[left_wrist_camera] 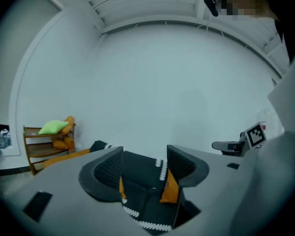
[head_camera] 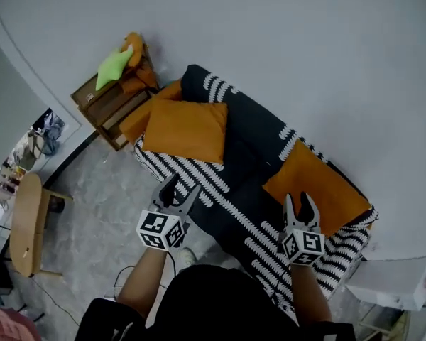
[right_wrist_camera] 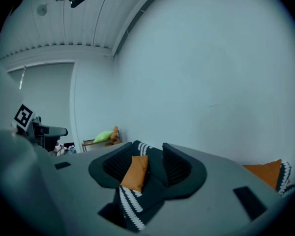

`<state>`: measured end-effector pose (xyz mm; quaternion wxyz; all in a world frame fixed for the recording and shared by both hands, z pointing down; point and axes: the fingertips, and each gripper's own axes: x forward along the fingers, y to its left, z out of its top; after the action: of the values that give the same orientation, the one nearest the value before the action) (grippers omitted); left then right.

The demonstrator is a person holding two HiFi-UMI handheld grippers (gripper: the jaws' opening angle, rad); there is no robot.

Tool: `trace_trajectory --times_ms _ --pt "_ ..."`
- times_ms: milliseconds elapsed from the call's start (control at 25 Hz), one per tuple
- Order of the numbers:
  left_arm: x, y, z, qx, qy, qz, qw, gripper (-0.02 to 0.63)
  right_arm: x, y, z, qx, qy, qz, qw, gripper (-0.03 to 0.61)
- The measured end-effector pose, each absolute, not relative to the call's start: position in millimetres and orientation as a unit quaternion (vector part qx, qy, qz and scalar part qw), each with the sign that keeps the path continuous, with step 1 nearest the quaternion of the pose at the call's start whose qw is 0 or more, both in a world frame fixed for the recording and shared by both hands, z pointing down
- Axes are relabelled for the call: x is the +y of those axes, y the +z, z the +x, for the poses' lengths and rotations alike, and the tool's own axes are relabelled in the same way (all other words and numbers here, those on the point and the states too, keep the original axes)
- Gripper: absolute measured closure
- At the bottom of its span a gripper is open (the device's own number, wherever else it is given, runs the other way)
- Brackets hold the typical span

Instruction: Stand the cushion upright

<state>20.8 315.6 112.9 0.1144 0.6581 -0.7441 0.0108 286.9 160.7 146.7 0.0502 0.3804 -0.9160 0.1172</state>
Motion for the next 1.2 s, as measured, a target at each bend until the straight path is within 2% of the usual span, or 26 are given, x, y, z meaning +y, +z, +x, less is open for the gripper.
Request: trace_trajectory --times_ms 240,560,800,1200 --pt "415 116 -101 -0.792 0.011 0.600 0.112 0.327 210 137 143 -0.941 0.116 0.314 0.049 0.372" --pt "529 101 -209 -0.832 0.011 0.545 0.103 0.328 273 136 -9 -0.961 0.106 0.246 0.073 0.373" --pt "556 110 -245 -0.845 -0.013 0.521 0.118 0.328 293 133 -56 -0.966 0.102 0.221 0.086 0.374" --pt "508 116 -308 -0.847 0.007 0.517 0.125 0.328 236 160 -133 -0.963 0.131 0.217 0.097 0.376"
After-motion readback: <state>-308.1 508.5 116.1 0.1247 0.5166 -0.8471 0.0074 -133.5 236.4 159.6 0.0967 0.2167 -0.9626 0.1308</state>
